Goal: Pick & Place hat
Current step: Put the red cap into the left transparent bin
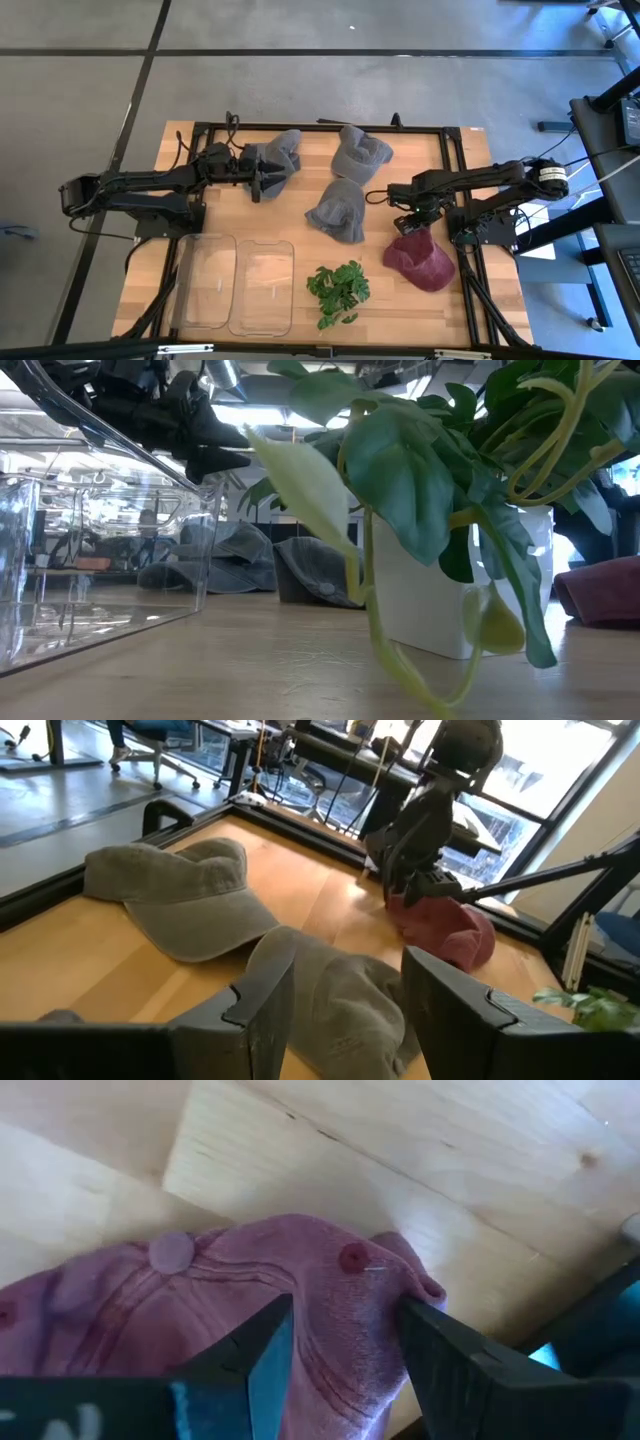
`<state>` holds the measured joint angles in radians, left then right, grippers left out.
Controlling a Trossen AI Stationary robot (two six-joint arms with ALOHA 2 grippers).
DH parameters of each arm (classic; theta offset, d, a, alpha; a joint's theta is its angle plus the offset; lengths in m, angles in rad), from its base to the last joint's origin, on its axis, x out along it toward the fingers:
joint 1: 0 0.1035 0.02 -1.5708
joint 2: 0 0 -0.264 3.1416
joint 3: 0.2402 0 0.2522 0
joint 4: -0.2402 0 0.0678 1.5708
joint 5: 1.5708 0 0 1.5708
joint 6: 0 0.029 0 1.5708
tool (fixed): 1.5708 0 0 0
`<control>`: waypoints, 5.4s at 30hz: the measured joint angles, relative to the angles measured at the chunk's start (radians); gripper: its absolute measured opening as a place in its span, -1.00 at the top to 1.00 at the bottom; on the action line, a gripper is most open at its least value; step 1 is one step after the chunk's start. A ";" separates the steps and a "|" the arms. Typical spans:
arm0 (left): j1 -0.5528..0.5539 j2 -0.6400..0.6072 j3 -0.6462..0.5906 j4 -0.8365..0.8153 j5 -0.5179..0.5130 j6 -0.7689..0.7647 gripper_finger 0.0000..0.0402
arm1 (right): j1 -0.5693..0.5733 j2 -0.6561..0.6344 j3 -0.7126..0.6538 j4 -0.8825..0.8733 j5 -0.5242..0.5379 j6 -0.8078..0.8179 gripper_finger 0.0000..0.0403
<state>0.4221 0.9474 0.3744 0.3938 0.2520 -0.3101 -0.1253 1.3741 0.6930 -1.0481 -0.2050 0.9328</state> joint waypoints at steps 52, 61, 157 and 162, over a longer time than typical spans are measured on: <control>-0.032 0.317 0.481 0.089 -0.099 0.077 -0.34 | -0.127 0.035 0.734 0.484 0.442 -0.725 0.97; -0.074 0.366 0.481 -0.039 -0.188 0.069 -0.34 | -0.127 0.092 0.734 0.546 0.410 -0.707 0.97; -0.685 0.097 1.114 -1.933 -0.099 -0.580 0.87 | -0.282 0.070 0.734 0.557 0.396 -1.013 -0.06; -0.746 0.087 1.027 -1.918 -0.128 -0.623 0.87 | -0.282 0.070 0.734 0.557 0.396 -1.013 -0.06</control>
<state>-0.3236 1.0349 1.4018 -1.5244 0.1244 -0.9328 -0.4076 1.4437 1.4269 -0.4911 0.1909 -0.0799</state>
